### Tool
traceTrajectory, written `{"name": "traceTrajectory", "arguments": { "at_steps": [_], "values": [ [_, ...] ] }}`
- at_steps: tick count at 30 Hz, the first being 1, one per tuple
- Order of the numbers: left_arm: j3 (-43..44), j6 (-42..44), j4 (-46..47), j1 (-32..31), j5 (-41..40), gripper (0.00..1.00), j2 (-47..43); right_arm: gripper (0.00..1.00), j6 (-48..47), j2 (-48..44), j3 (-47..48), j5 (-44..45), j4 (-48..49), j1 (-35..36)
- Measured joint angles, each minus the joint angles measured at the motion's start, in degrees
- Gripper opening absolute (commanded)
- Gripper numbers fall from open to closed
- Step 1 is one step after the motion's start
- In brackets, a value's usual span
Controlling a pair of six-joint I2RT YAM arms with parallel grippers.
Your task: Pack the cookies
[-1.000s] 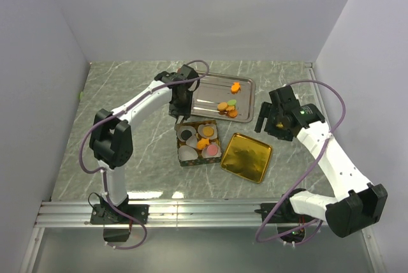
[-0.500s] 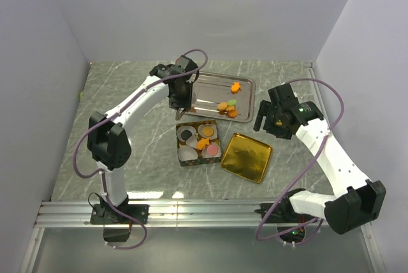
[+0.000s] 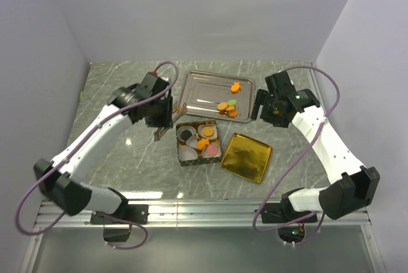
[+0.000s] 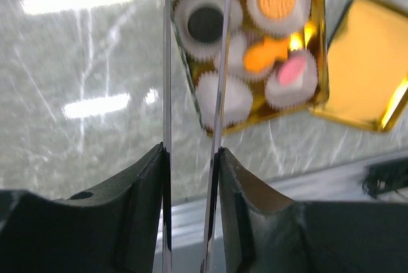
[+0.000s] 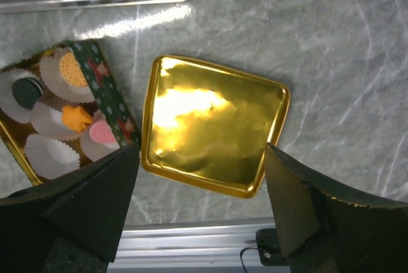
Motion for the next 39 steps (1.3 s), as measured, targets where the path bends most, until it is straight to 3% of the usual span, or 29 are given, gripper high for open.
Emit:
{"name": "traceTrajectory", "arguments": {
  "at_steps": [5, 14, 29, 39],
  "values": [
    [-9.3, 0.0, -0.1, -1.1, 5.1, 0.41, -9.0, 0.86, -0.8, 3.4, 4.3, 0.7, -0.1, 0.0],
    [-17.7, -4.1, -0.7, -10.0, 9.7, 0.41, -19.6, 0.85, -1.3, 5.4, 7.8, 0.7, -0.2, -0.2],
    [-24.1, -9.2, -2.5, -13.6, 7.1, 0.42, -22.3, 0.86, -1.3, 5.4, 7.6, -0.2, -0.2, -0.2],
    [-25.0, -10.1, -1.8, -13.7, 5.4, 0.50, -22.7, 0.86, -1.3, 4.6, 6.8, -0.2, 0.0, -0.2]
  ]
}}
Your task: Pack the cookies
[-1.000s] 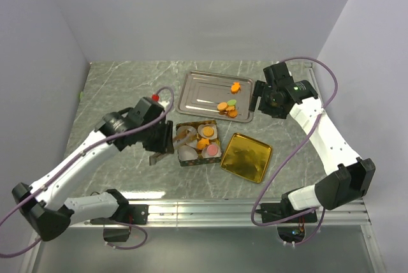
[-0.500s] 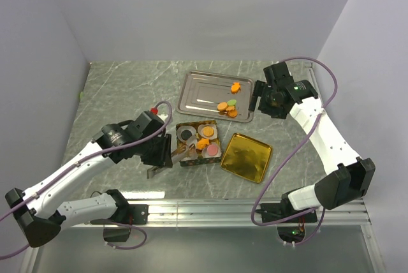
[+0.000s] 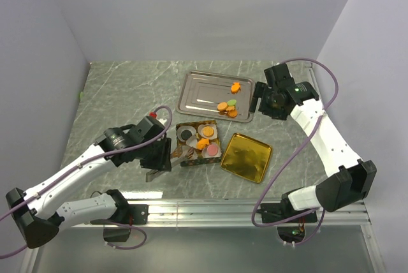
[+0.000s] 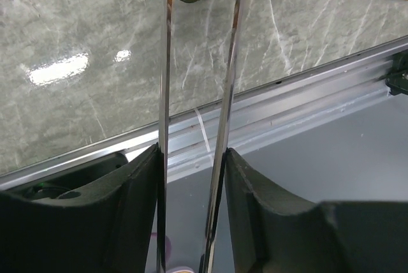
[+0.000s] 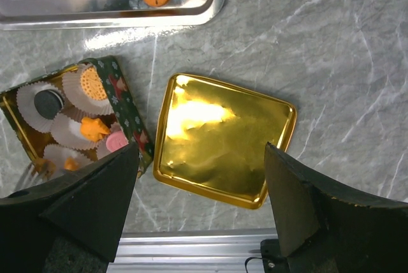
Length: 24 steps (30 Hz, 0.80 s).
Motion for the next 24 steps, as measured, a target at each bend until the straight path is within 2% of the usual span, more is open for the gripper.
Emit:
{"name": "traceTrajectory", "arguments": {
  "at_steps": [9, 18, 21, 24],
  "values": [
    [5.2, 0.6, -0.6, -0.1, -0.9, 0.57, 2.1, 0.86, 0.0, -0.7, -2.2, 0.2, -0.1, -0.1],
    [17.0, 2.8, -2.4, 0.5, -6.6, 0.62, 6.6, 0.86, 0.0, -2.7, -4.0, 1.3, 0.2, -0.4],
    [19.4, 3.7, -2.2, 2.9, -7.9, 0.62, 8.6, 0.86, 0.0, -4.1, -5.8, 1.4, 0.3, -0.4],
    [20.3, 5.0, -1.6, 7.9, -8.9, 0.63, 10.7, 0.85, 0.2, -6.0, -8.2, 1.4, 0.4, -0.4]
  ]
}}
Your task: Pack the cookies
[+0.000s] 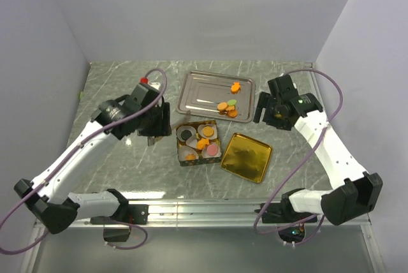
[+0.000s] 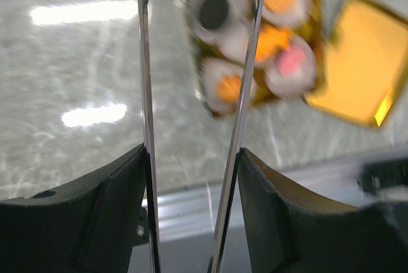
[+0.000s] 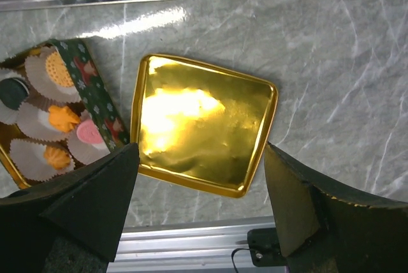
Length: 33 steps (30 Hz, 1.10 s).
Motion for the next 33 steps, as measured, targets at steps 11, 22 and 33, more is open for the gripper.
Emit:
{"name": "traceTrajectory", "arguments": {
  "at_steps": [11, 22, 33],
  "values": [
    [0.6, 3.9, 8.0, 16.5, -2.5, 0.61, 12.2, 0.85, 2.5, -8.2, -8.5, -2.7, 0.7, -0.1],
    [-2.3, 5.9, 21.7, 24.8, -2.8, 0.57, 23.4, 0.85, 3.8, -12.1, -11.9, -3.7, 0.6, -0.1],
    [-3.9, 8.3, 29.2, 27.5, -1.6, 0.57, 30.4, 0.85, 4.9, -11.8, -12.7, -4.2, 1.2, -0.1]
  ]
}}
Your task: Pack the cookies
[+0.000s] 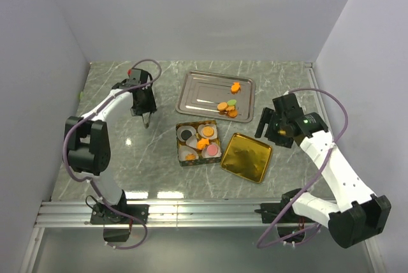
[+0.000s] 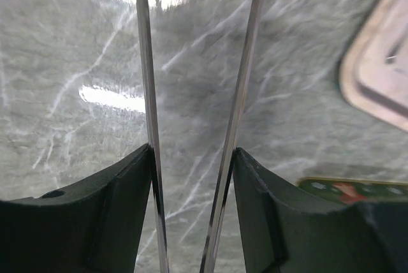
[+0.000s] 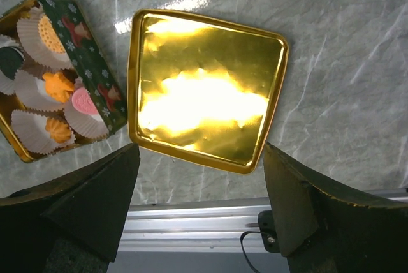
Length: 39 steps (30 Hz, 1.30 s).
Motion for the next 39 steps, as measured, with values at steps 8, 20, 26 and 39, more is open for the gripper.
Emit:
{"name": "traceTrajectory", "arguments": {
  "at_steps": [8, 20, 26, 39],
  "values": [
    [-7.0, 0.2, 2.6, 1.8, 3.2, 0.61, 2.9, 0.84, 0.9, 5.0, -3.0, -3.7, 1.9, 0.0],
    [-10.1, 0.4, 5.1, 2.4, 5.0, 0.64, 3.3, 0.82, 1.4, 14.1, -2.9, -10.6, 7.5, 0.0],
    [-10.1, 0.5, 5.0, 2.4, 4.7, 0.80, 3.3, 0.82, 1.1, 21.2, -2.1, -13.4, 8.6, 0.1],
    [-9.8, -2.0, 2.0, 2.4, 4.3, 0.85, -7.4, 0.79, 1.2, 38.1, 10.2, -17.4, 9.9, 1.4]
  ]
}}
